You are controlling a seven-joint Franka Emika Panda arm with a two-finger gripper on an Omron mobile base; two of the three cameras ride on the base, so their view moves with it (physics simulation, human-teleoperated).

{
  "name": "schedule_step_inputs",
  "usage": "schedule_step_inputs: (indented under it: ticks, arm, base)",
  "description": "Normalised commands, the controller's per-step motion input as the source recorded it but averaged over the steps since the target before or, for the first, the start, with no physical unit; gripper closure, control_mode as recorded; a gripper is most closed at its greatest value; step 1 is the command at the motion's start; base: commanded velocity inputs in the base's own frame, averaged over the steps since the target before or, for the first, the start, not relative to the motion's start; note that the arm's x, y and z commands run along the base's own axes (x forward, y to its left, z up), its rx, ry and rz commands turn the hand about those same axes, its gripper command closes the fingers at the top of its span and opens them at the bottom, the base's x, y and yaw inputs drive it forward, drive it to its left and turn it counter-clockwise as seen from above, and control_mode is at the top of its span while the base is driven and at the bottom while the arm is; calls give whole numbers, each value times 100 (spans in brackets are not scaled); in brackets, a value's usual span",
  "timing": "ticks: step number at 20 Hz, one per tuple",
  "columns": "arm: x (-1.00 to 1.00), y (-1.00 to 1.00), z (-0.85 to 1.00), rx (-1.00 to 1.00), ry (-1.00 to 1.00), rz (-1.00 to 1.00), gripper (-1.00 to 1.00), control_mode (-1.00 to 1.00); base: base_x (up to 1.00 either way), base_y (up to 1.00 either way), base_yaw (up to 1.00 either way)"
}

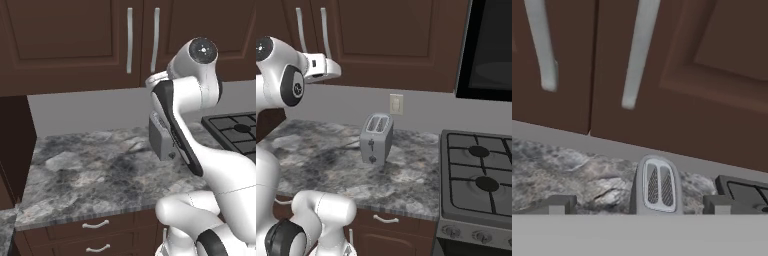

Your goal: Open the cabinet, pick the kettle from the cabinet, and place it in the sink.

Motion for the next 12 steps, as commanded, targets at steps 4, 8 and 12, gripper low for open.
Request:
schedule_step_inputs:
  ticks: [4,8,12]
  arm:
    - [-3,0,16,0,-7,0,-100,-100]
    - [0,0,13,0,0,0,-100,-100]
    - [-3,0,16,0,-5,0,-100,-100]
  base:
    - [0,0,0]
    - [0,0,0]
    - [0,0,0]
